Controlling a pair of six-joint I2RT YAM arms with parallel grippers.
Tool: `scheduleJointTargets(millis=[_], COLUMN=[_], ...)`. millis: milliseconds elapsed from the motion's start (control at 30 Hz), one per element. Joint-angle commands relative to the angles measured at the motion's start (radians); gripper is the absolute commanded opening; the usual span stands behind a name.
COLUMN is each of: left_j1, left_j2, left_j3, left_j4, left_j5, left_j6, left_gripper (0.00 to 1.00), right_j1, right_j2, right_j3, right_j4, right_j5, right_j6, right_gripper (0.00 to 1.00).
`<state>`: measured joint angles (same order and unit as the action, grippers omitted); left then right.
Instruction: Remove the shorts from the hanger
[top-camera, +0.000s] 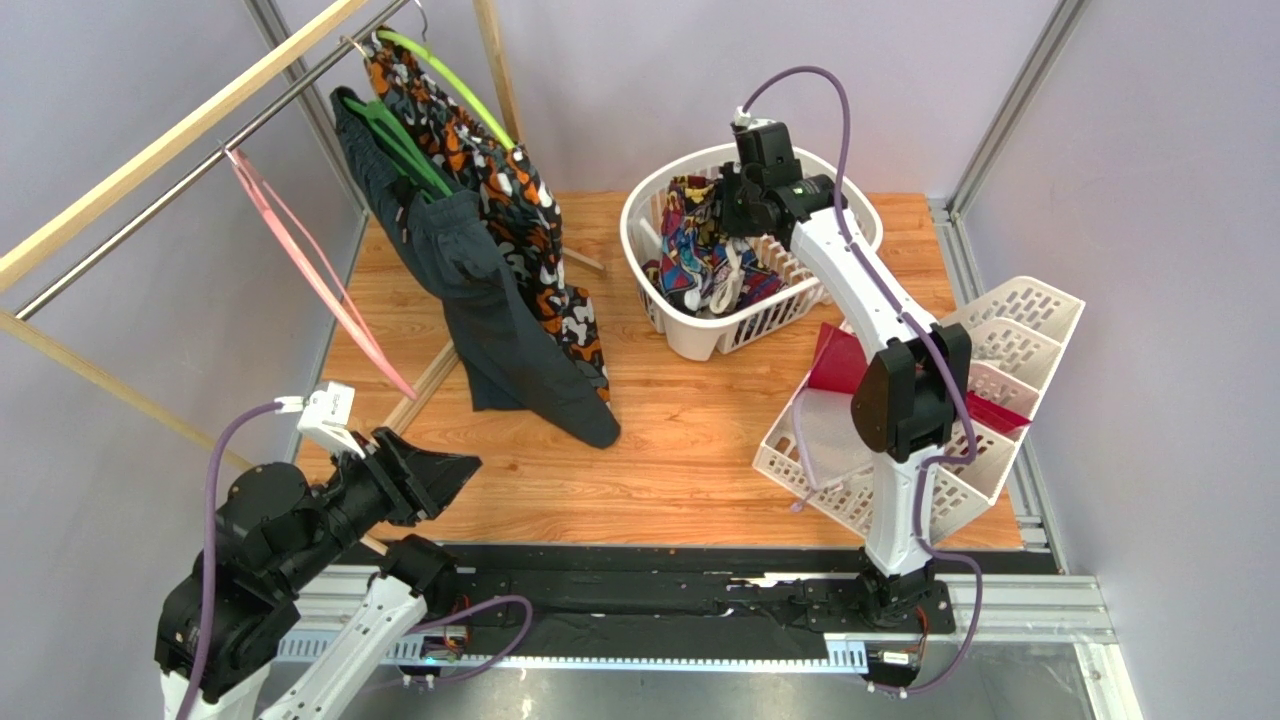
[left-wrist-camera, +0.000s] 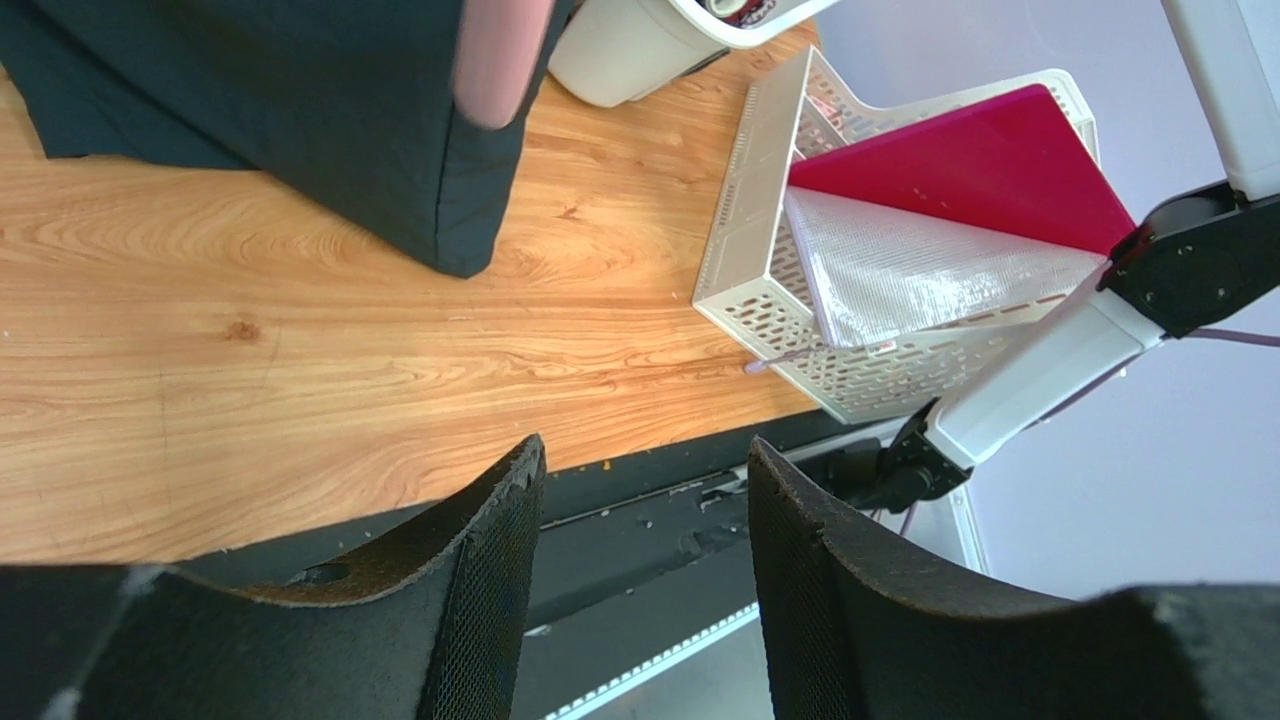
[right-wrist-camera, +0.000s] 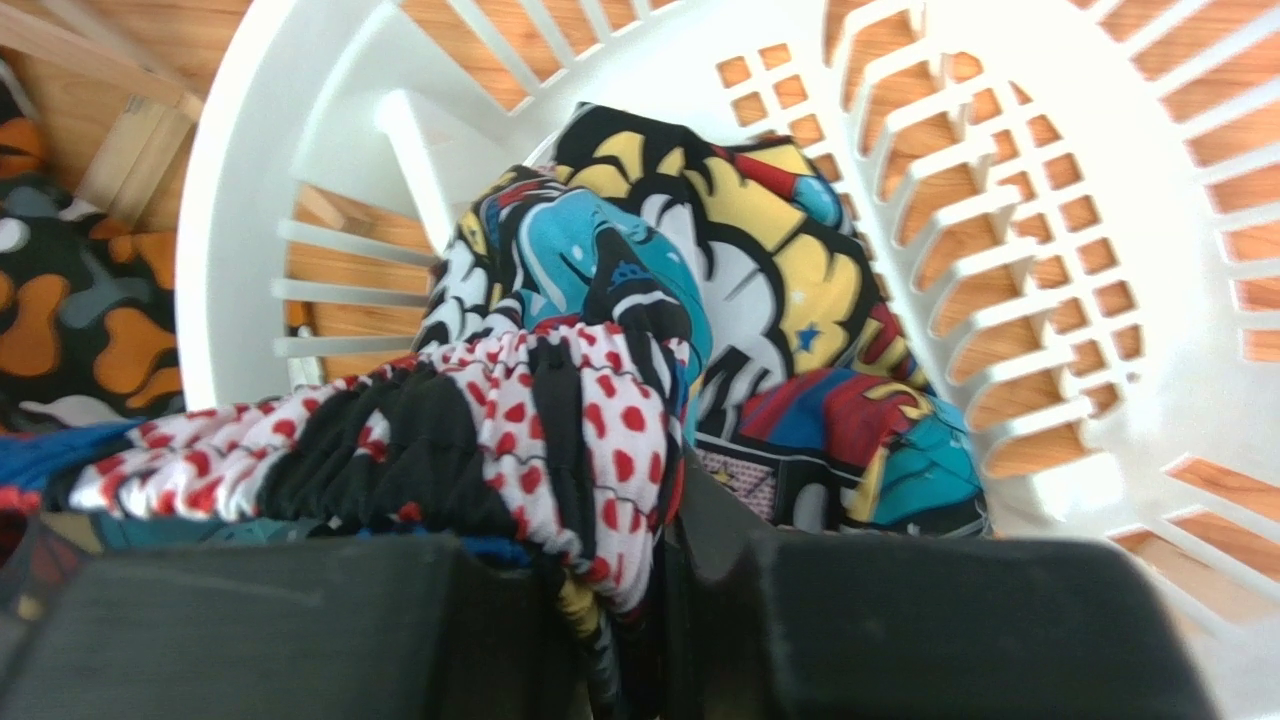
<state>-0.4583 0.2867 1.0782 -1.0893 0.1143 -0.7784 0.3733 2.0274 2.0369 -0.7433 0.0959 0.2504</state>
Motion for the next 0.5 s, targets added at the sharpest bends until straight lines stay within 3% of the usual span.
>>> scheduleJointTargets(millis=[0, 67, 100, 233, 467], left_j1=[0.0, 0.0, 0.0, 0.0, 0.0], left_j2=[0.005, 0.005, 0.003, 0.002, -0.018], left_j3=[-0.014, -0.018, -0.021, -0.023, -0.027], left_j4=[0.014, 0.019, 0.022, 0.022, 0.005], left_j5=[0.007, 0.013, 0.016, 0.025, 0.027], left_j6=[0.016, 0.013, 0.011, 0.008, -0.002], left_gripper=[0.57, 0.57, 0.57, 0.57, 0.57], right_j1=[0.016, 0.032, 0.036, 0.058, 0.085], right_j2=[-0.025, -0.044, -0.05, -0.081, -0.148], right_j3=[0.043, 0.034, 0.031, 0.023, 0.016], right_j4=[-0.022, -0.025, -0.024, -0.027, -0.034], right_j5=[0.077, 0.094, 0.102, 0.125, 0.134], right_j6=[-0.031, -0.043, -0.046, -0.056, -0.057], right_gripper=[0.29, 0.41, 0.54, 0.7, 0.72])
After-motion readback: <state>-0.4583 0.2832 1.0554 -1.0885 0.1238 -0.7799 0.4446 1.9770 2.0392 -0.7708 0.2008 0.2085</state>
